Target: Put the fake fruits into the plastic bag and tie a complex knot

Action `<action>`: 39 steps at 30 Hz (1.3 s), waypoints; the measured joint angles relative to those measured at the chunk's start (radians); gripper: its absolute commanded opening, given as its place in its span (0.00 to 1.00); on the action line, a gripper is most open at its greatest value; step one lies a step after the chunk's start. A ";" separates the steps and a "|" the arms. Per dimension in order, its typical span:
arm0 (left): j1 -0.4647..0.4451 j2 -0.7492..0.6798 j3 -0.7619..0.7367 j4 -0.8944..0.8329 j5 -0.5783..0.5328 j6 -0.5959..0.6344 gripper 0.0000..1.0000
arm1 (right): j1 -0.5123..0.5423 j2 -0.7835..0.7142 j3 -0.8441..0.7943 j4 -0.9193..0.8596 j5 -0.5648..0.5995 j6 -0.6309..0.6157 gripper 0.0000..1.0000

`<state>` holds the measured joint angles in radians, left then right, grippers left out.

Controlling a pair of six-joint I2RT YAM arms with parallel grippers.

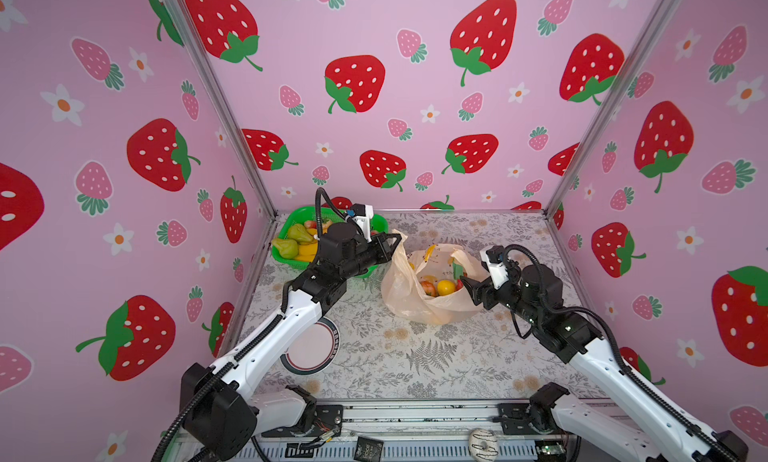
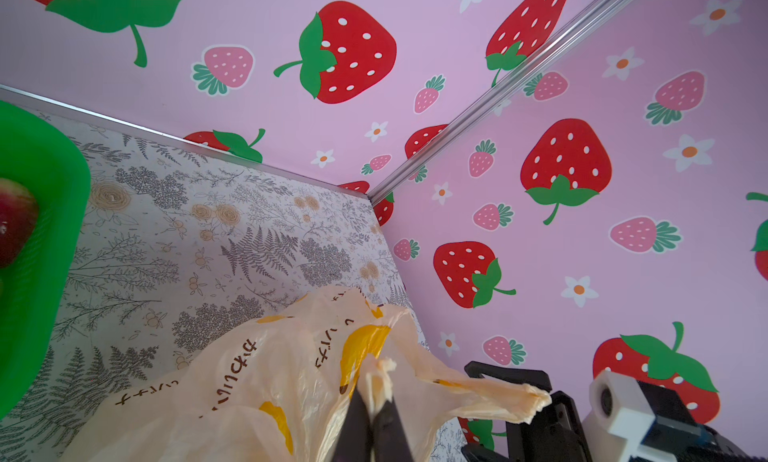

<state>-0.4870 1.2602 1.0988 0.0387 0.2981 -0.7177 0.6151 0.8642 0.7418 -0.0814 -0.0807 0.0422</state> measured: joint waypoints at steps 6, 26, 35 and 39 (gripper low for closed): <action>0.004 -0.002 0.006 -0.027 -0.016 0.031 0.49 | -0.021 0.009 -0.072 0.157 -0.038 0.019 0.33; -0.397 -0.117 0.151 -0.064 -0.453 0.453 0.71 | -0.027 0.042 -0.082 0.329 -0.051 0.199 0.03; -0.449 0.179 0.478 -0.218 -0.312 0.546 0.71 | -0.027 0.042 -0.082 0.335 -0.051 0.229 0.02; -0.433 0.275 0.570 -0.307 -0.288 0.542 0.72 | -0.027 0.042 -0.084 0.336 -0.050 0.235 0.02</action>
<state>-0.9195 1.5349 1.6688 -0.2687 0.0101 -0.1761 0.5877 0.9058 0.6582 0.2543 -0.1310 0.2771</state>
